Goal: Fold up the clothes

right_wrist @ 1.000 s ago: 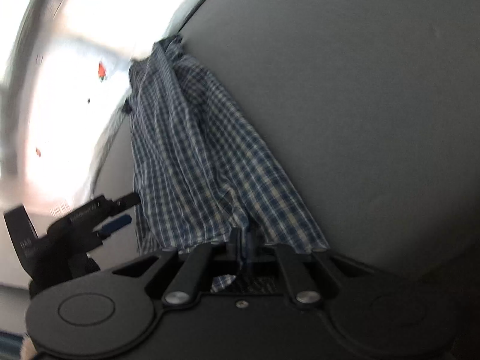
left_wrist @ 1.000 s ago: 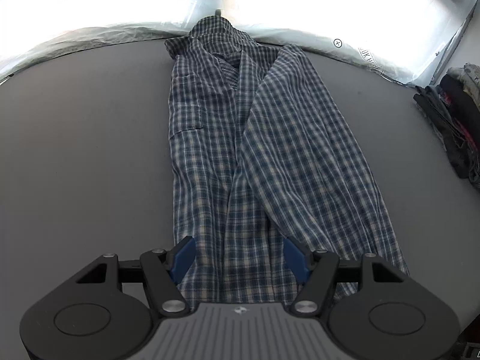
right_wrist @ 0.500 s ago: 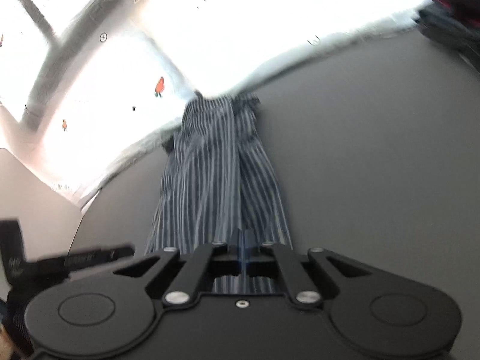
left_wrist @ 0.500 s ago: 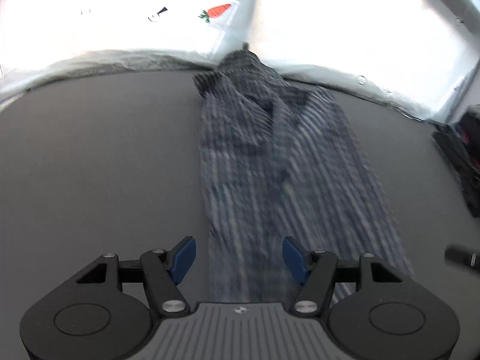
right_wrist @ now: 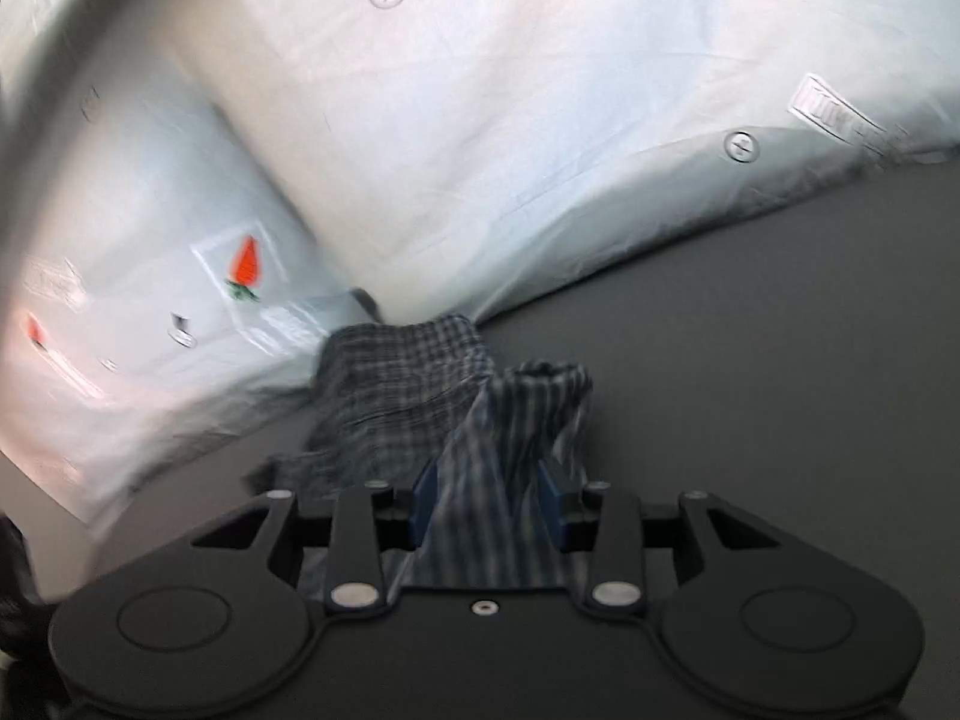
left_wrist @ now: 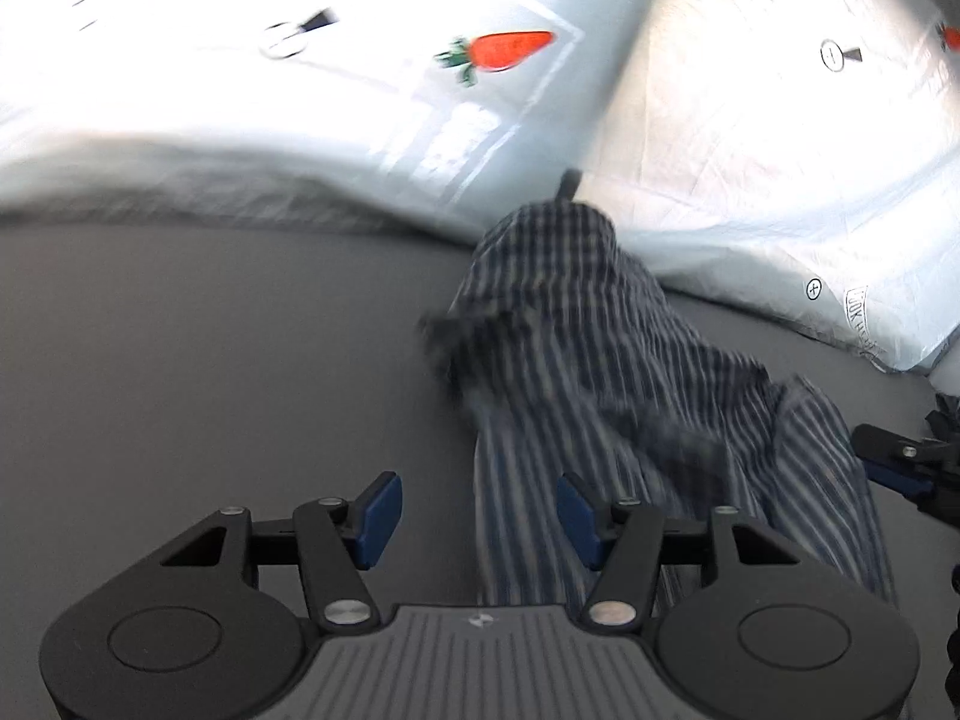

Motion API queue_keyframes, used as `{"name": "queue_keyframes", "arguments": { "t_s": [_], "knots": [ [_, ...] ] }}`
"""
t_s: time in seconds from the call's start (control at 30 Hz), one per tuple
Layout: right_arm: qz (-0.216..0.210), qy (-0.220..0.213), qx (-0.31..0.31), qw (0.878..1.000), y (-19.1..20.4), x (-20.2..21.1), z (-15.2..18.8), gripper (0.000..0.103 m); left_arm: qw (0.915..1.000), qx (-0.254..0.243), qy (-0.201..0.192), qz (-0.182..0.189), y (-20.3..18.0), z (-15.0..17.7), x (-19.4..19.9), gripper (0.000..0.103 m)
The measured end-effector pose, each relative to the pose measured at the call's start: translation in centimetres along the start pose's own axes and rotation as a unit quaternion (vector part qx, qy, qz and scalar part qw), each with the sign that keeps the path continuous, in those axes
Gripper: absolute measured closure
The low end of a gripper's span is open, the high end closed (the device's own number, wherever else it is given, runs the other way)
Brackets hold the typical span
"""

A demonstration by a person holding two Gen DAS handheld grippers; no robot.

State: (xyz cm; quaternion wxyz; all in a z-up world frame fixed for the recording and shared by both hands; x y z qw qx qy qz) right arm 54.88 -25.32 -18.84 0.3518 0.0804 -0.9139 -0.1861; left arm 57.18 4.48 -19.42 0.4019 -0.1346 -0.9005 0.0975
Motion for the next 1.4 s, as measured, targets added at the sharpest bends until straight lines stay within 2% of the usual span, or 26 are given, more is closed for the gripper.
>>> {"name": "queue_keyframes", "arguments": {
  "t_s": [0.03, 0.07, 0.1, 0.13, 0.2, 0.27, 0.4, 0.47, 0.57, 0.63, 0.67, 0.7, 0.73, 0.83, 0.97, 1.03, 1.2, 1.4],
  "knots": [
    [-0.004, 0.010, 0.009, 1.000, 0.2, -1.1, -0.2, 0.083, 1.0000, -0.005, 0.003, 0.004, 0.0, -0.6, -1.1, 0.045],
    [-0.012, 0.017, 0.012, 1.000, 0.4, -2.1, -0.3, 0.102, 0.9999, -0.007, 0.004, 0.012, -0.1, -1.1, -2.0, 0.046],
    [-0.026, 0.018, 0.004, 0.999, 0.4, -2.8, -0.3, 0.102, 0.9998, -0.005, -0.001, 0.020, -0.1, -1.4, -2.8, 0.057],
    [-0.040, 0.020, -0.003, 0.999, 0.5, -3.5, -0.3, 0.102, 0.9995, -0.002, -0.010, 0.029, 0.0, -1.6, -3.4, 0.097],
    [-0.063, 0.025, -0.018, 0.998, 0.6, -4.9, -0.4, 0.103, 0.9989, 0.009, -0.013, 0.044, 0.2, -2.0, -4.5, 0.103],
    [-0.070, 0.040, -0.030, 0.996, 0.4, -6.5, -0.3, 0.103, 0.9980, 0.018, -0.021, 0.057, 0.5, -2.2, -5.1, 0.103],
    [-0.080, 0.067, -0.050, 0.993, 0.0, -9.1, 0.1, 0.102, 0.9973, 0.043, -0.024, 0.056, 1.7, -2.0, -6.2, 0.101],
    [-0.089, 0.069, -0.061, 0.992, -0.4, -9.6, 0.4, 0.103, 0.9952, 0.062, -0.026, 0.070, 2.5, -1.9, -6.4, 0.101],
    [-0.091, 0.076, -0.061, 0.991, -0.6, -9.6, 0.2, 0.103, 0.9953, 0.062, -0.026, 0.070, 2.5, -2.0, -6.4, 0.098],
    [-0.075, 0.076, -0.045, 0.993, 0.1, -9.0, 0.0, 0.097, 0.9961, 0.059, -0.024, 0.062, 2.1, -1.9, -5.9, 0.097],
    [-0.066, 0.075, -0.036, 0.994, 0.4, -8.6, -0.2, 0.084, 0.9965, 0.057, -0.024, 0.057, 1.8, -1.9, -5.6, 0.096],
    [-0.058, 0.073, -0.027, 0.995, 0.7, -8.1, -0.3, 0.073, 0.9969, 0.055, -0.022, 0.051, 1.6, -1.6, -5.0, 0.092],
    [-0.055, 0.066, -0.022, 0.996, 0.8, -7.3, -0.4, 0.073, 0.9973, 0.054, -0.020, 0.044, 1.3, -1.2, -4.3, 0.088],
    [-0.064, 0.050, -0.019, 0.997, 0.7, -4.6, -0.2, 0.073, 0.9983, 0.051, -0.015, 0.024, 0.4, 0.0, -2.1, 0.086],
    [-0.051, 0.055, -0.025, 0.997, -0.7, -0.8, 1.5, 0.073, 0.9988, 0.047, -0.008, -0.002, -0.5, 1.9, 0.9, 0.075],
    [-0.043, 0.059, -0.029, 0.997, -1.5, 1.2, 2.7, 0.069, 0.9987, 0.050, -0.004, -0.006, -0.8, 3.8, 2.5, 0.070],
    [-0.023, 0.076, -0.048, 0.996, -3.9, 6.1, 6.6, 0.061, 0.9976, 0.061, 0.021, -0.023, -1.4, 9.0, 6.1, 0.067],
    [0.015, 0.083, -0.049, 0.995, -6.3, 11.7, 11.3, 0.057, 0.9953, 0.086, 0.037, -0.024, -1.6, 15.4, 11.0, 0.059]
  ]
}}
Point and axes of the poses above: each gripper's, at about its wrist camera, not at the fingertips, and x roughly against the way its jaws point, y to its left, z to its underside, the point moved 1 cm from there along -x, roughly the way its jaws point, and after that the axes turned 6 degrees about z, right-handed, at the moved point
